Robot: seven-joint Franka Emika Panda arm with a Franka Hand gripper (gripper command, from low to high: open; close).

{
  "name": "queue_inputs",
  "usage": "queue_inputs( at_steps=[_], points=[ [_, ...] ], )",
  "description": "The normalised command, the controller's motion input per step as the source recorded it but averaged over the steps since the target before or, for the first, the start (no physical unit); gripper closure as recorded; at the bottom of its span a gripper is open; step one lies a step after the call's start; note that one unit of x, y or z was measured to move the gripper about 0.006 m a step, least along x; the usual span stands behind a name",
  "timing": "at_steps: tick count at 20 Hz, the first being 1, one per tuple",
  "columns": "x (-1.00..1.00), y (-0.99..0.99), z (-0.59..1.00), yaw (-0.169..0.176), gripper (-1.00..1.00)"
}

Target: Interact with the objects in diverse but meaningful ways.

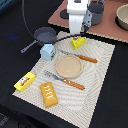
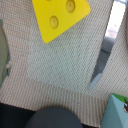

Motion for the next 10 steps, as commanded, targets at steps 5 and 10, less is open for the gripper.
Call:
queue_inputs(
  at_steps=[5, 10],
  points=[
    [0.16, 0.01, -0.3, 0.042, -1.0],
    [0.11, 0.0, -0.25, 0.133, -1.0]
  ],
)
